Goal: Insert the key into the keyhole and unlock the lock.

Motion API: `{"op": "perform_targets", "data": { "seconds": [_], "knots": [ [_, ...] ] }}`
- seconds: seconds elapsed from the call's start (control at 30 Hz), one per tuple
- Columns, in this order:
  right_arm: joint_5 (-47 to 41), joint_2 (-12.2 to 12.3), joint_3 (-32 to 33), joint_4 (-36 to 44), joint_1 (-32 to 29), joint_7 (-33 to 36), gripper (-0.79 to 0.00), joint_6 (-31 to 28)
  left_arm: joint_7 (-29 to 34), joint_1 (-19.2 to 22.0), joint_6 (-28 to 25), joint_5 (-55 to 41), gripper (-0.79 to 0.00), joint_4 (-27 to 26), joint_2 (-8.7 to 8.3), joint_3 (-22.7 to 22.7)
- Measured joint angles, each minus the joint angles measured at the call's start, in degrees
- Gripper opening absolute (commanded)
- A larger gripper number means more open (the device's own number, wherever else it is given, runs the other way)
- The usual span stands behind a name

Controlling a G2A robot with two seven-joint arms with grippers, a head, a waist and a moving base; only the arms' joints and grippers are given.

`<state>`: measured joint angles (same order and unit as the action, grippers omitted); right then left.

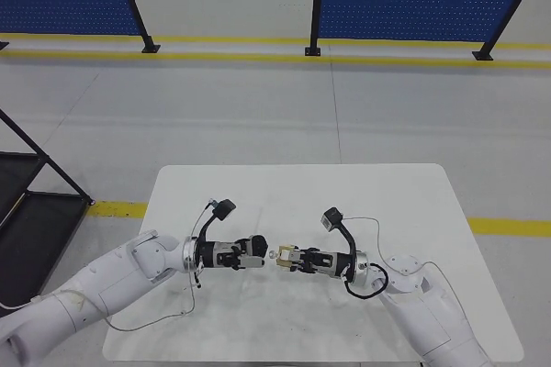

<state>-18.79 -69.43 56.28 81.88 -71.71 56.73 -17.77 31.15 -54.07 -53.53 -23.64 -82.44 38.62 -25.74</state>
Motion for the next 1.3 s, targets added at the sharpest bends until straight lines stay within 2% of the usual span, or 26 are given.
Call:
{"op": "perform_targets", "data": {
  "seconds": [0.07, 0.13, 0.2, 0.3, 0.37, 0.43, 0.67, 1.1, 1.17, 1.3],
  "knots": [
    [0.00, 0.00, 0.00, 0.00, 0.00, 0.00, -0.785, 0.00, 0.87, -0.28, 0.61, -0.41, 0.000, -0.16, -0.04, -0.60],
    [0.00, 0.00, 0.00, 0.00, 0.00, 0.00, -0.785, 0.00, 1.44, -0.66, 1.05, -0.63, -0.237, -0.20, -0.03, -1.17],
    [0.00, 0.00, 0.00, 0.00, 0.00, 0.00, -0.785, 0.00, 1.74, -1.07, 1.15, -0.76, -0.382, -0.17, 0.02, -1.61],
    [0.00, 0.00, 0.00, 0.00, 0.00, 0.00, -0.785, 0.00, 1.90, -2.04, 0.90, -1.27, -0.440, -0.06, 0.15, -2.19],
    [0.00, 0.00, 0.00, 0.00, 0.00, 0.00, -0.785, 0.00, 2.15, -2.63, 0.72, -1.55, -0.453, 0.17, 0.24, -2.63],
    [0.00, 0.00, 0.00, 0.00, 0.00, 0.00, -0.785, 0.00, 2.39, -3.09, 0.53, -1.92, -0.511, 0.47, 0.33, -3.13],
    [0.00, 0.00, 0.00, 0.00, 0.00, 0.00, -0.785, 0.00, 3.97, -4.16, 0.75, -3.08, -0.606, 1.27, 0.62, -4.75],
    [0.00, 0.00, 0.00, 0.00, 0.00, 0.00, -0.785, 0.00, 6.54, -4.93, 2.95, -3.12, -0.640, 1.30, 1.91, -6.93],
    [0.00, 0.00, 0.00, 0.00, 0.00, 0.00, -0.785, 0.00, 6.91, -4.96, 3.29, -3.10, -0.665, 1.40, 2.18, -7.20],
    [0.00, 0.00, 0.00, 0.00, 0.00, 0.00, -0.785, 0.00, 7.62, -5.00, 3.83, -2.88, -0.785, 1.69, 2.70, -7.67]
  ]
}}
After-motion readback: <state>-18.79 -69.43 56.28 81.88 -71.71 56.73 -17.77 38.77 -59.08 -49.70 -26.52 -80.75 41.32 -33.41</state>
